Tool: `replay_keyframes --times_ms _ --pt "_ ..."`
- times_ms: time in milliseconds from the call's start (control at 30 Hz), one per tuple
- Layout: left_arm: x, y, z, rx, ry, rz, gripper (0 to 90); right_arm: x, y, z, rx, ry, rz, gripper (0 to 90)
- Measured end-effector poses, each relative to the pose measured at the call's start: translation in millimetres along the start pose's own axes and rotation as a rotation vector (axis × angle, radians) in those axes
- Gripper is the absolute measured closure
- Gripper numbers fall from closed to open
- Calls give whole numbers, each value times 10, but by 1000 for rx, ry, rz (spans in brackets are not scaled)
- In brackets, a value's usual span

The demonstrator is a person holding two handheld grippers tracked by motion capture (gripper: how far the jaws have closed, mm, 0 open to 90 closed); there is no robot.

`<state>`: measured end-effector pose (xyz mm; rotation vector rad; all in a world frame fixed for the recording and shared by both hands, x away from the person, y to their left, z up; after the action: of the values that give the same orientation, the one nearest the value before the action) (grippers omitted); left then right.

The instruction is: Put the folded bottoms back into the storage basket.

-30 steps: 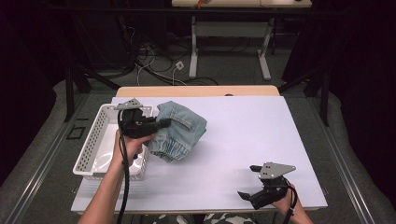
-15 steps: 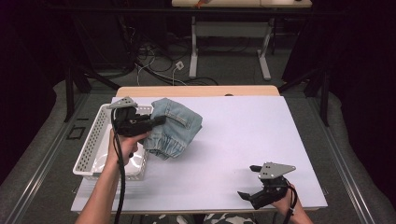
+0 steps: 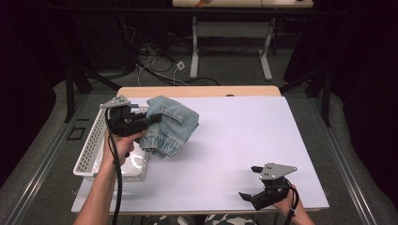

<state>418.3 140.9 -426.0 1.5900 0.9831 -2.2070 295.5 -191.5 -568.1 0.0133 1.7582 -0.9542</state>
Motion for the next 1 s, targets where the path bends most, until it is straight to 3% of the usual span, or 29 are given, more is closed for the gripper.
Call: replay_keyframes --times_ms 1000 --pt "-107 -285 -126 -66 -6 54 725 0 1 -1 1 -3 -1 14"
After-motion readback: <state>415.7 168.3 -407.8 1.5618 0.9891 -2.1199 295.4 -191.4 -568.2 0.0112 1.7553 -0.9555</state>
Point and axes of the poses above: each handheld gripper's, and its own axes: y roughly forward along the jaws, x roughly out of its underside, z roughly to its right, the point moved 8 cm from there along y, roughly forward along the jaws, and after that the axes turned 6 degrees about y, right-handed, at the moved point
